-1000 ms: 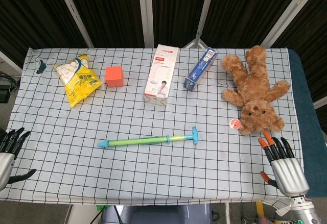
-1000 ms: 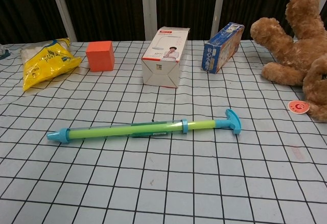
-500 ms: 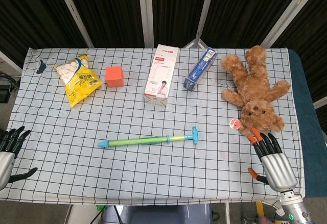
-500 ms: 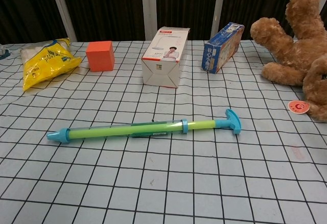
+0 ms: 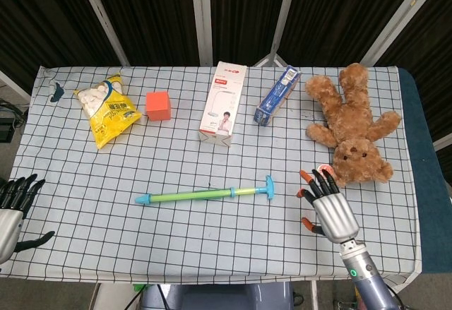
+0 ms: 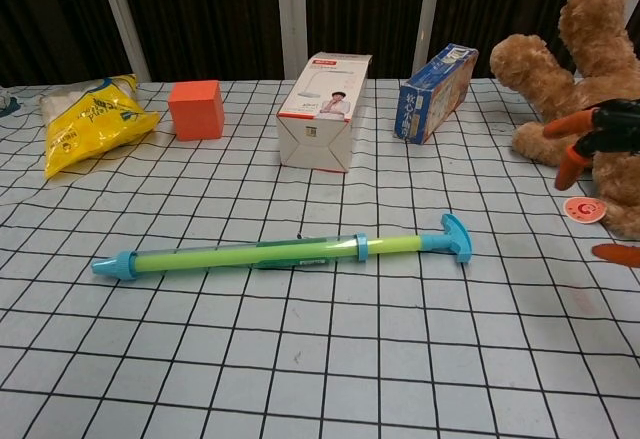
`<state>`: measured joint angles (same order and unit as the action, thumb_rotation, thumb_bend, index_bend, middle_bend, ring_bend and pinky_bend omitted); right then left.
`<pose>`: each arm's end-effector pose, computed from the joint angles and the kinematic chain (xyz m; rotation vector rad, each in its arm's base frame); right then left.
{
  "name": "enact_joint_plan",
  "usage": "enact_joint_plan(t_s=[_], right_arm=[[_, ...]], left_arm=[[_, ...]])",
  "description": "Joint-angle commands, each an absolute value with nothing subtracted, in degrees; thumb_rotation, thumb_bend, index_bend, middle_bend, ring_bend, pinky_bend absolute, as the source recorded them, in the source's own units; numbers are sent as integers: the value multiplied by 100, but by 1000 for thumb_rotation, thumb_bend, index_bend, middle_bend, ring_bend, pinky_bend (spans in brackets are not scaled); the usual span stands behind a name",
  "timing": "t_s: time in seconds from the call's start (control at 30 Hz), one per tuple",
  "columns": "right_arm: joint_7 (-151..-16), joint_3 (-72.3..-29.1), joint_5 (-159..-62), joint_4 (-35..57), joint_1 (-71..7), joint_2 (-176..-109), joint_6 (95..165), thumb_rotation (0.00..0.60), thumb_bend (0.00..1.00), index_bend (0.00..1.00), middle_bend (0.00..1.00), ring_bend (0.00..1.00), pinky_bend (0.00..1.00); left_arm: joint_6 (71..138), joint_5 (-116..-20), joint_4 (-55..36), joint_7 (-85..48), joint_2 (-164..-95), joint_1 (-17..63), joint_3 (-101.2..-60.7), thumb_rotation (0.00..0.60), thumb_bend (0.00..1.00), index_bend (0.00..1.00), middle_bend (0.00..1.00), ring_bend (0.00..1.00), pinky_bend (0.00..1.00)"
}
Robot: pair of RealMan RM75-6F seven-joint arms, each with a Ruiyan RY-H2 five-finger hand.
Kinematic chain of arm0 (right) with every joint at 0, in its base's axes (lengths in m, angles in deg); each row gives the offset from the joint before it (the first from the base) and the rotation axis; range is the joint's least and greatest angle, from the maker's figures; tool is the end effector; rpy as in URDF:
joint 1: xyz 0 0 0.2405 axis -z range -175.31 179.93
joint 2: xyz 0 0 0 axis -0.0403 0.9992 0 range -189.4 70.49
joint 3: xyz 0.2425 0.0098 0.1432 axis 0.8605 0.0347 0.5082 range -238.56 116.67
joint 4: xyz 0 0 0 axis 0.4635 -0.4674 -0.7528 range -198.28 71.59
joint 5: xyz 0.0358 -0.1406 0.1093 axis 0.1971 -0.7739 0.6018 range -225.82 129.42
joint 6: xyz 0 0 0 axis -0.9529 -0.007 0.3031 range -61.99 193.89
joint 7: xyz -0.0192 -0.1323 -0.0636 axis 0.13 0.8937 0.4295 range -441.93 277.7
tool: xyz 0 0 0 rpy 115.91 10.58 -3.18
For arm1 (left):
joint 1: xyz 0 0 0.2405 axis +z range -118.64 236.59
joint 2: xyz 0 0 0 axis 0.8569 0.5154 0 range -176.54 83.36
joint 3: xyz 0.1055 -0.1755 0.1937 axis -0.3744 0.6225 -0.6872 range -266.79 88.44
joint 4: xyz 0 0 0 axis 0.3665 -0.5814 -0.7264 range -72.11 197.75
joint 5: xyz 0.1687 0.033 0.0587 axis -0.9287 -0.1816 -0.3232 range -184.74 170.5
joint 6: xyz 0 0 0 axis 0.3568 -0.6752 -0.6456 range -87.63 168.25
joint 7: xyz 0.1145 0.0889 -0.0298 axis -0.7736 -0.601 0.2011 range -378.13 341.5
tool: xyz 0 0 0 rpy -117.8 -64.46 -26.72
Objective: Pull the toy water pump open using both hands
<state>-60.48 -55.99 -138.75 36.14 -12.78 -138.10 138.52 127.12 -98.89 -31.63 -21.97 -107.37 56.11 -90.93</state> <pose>-0.2284 -0.2272 0.0828 1.7303 -0.8130 1.0090 -0.3160 0.1578 0.1999 -1.5048 -0.8555 -0.8359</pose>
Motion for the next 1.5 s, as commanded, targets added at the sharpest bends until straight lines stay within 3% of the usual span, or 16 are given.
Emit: enact_joint_plan(t_s=[0.03,0.53,0.87,1.5], right_arm=[[-5647,-5471,-13655,3565,-1524,-14230,13574,600,251,432,177,21,0],[-4707,-5147,-12769,2722,-2155,-15674,12995,600,251,432,177,21,0],[-4559,-4937,-12383,2254,-2403,-16050,12889,600,254,432,177,21,0],[-4356,-4765,-11830,1607,-2855,-16526,12755,600,348,454,177,21,0]], left_arm=[[12696,-9883,-3163,-2187,-10737,5603,-9092,600,35,0,0,0,0],[12572,-9783,-3162,-2136,-10728,5563,-9075,600,35,0,0,0,0],[12547,-9759,-3164,-2103,-10735,5545,-9059,600,35,0,0,0,0],[12520,-9759,-3152,-2091,-10781,5515,-9045,600,37,0,0,0,0]])
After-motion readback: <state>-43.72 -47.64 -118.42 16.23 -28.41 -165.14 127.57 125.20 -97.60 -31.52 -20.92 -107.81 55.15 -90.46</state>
